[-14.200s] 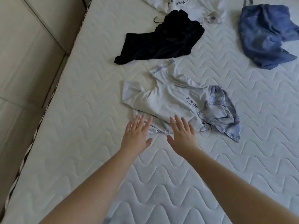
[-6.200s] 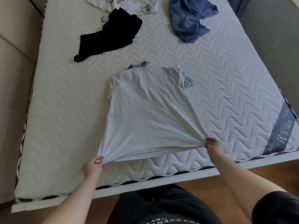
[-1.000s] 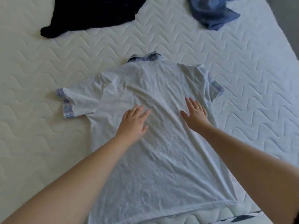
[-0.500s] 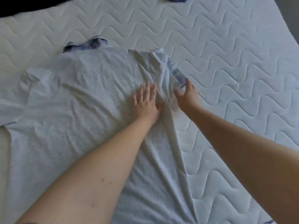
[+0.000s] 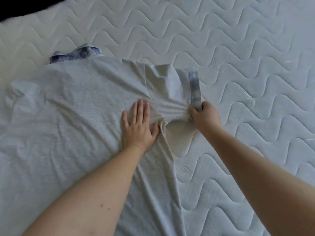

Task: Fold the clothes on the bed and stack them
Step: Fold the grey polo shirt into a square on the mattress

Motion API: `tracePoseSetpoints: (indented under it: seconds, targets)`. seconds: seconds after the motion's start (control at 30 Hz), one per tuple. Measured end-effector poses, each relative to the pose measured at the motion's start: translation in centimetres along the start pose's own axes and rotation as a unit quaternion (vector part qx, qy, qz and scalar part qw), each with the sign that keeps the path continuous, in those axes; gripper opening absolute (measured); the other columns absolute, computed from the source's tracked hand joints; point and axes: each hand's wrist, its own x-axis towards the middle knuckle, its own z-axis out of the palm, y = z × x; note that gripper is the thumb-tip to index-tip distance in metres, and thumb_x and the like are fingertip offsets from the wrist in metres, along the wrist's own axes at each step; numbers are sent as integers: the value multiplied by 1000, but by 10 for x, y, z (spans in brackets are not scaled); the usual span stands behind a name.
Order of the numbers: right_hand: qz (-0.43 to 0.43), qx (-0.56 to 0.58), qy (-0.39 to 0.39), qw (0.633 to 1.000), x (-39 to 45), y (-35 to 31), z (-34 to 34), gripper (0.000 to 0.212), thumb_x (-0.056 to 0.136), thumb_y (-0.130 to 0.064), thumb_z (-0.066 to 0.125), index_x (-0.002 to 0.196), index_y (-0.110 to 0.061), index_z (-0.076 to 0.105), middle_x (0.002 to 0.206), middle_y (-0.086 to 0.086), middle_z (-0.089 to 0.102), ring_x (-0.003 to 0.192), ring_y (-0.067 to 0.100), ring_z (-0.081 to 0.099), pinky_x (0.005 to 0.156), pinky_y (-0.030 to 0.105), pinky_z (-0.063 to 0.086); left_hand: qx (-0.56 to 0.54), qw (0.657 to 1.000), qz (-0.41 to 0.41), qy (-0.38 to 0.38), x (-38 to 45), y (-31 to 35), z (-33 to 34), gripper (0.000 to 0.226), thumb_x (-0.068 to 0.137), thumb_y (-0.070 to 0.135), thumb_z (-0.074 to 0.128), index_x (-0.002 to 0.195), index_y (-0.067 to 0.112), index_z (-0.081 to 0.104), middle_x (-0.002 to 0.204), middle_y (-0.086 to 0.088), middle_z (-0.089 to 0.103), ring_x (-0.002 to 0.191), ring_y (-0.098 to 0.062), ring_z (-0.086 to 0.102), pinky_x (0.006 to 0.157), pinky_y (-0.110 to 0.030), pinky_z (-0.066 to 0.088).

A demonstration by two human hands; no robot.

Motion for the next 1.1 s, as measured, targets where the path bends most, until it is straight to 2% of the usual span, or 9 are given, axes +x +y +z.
tracePoseSetpoints:
  seconds: [0.07, 0.13, 0.23, 0.3, 0.53, 0.73, 0.83, 0.93, 1.1]
  targets:
    - [20, -58, -54, 997, -8, 17, -5, 23, 91, -38, 57, 77, -20, 51, 70, -3, 56, 60, 15, 53, 47, 26, 31, 11, 1000, 6, -7, 1, 0, 0, 75, 92, 58, 25, 157, 20, 14, 164, -7, 11, 151, -23, 11, 117, -59, 12]
    - [24, -31, -27, 999, 0, 10, -9, 21, 91, -41, 54, 91, -21, 56, 74, -8, 58, 63, 10, 55, 49, 24, 35, 17, 1000, 13, -15, 1, -1, 0, 72, 93, 59, 22, 157, 29, 9, 165, -7, 8, 151, -25, 8, 117, -60, 11]
    - [44, 83, 44, 995, 29, -17, -12, 47, 90, -48, 52, 129, -23, 48, 83, -11, 60, 72, 14, 63, 61, 30, 50, 23, 999, 20, -24, 1, -2, 1, 69, 94, 62, 18, 156, 37, 3, 165, -8, 4, 151, -28, 6, 116, -61, 10]
    - [74, 126, 44, 988, 49, -37, -11, 59, 89, -49, 57, 138, -19, 41, 99, -3, 61, 77, 18, 62, 64, 33, 52, 22, 999, 24, -23, 1, -2, 1, 68, 93, 63, 17, 155, 40, 2, 165, -9, 4, 151, -29, 6, 116, -61, 9]
    - [15, 129, 59, 990, 78, -53, -7, 14, 91, -32, 62, 91, -19, 58, 75, -8, 56, 65, 8, 51, 50, 22, 33, 15, 999, 32, -28, 1, -4, 0, 71, 91, 66, 19, 155, 39, 5, 164, -12, 4, 151, -31, 7, 115, -63, 11]
    - [-39, 15, 104, 994, 84, -30, -20, 23, 95, -28, 54, 77, -15, 51, 66, -6, 48, 58, 11, 42, 48, 26, 27, 26, 997, 16, -71, 3, -3, 0, 88, 85, 78, 7, 157, 28, -3, 165, -10, -5, 151, -28, -4, 116, -62, 6]
    - [-24, 56, 103, 993, 79, -32, -19, 17, 97, -34, 51, 99, -19, 60, 81, -8, 58, 67, 10, 50, 53, 24, 36, 30, 996, 16, -76, 3, -3, -1, 84, 82, 83, 2, 154, 40, -6, 164, -11, -9, 151, -29, -7, 116, -62, 3]
    - [20, 127, 78, 989, 69, -36, -19, 37, 94, -47, 54, 123, -24, 54, 95, -12, 60, 72, 4, 57, 56, 26, 45, 22, 997, 18, -76, 3, -2, -1, 79, 82, 84, 7, 151, 49, -6, 164, -13, -11, 151, -31, -9, 115, -63, 2]
    - [68, 10, -30, 997, 40, -26, -12, 42, 86, -58, 61, 86, -16, 54, 74, -5, 58, 61, 12, 56, 46, 25, 35, 16, 998, 21, -65, 3, -3, 1, 78, 82, 84, 13, 151, 50, -6, 164, -12, -10, 151, -29, -8, 115, -63, 3]
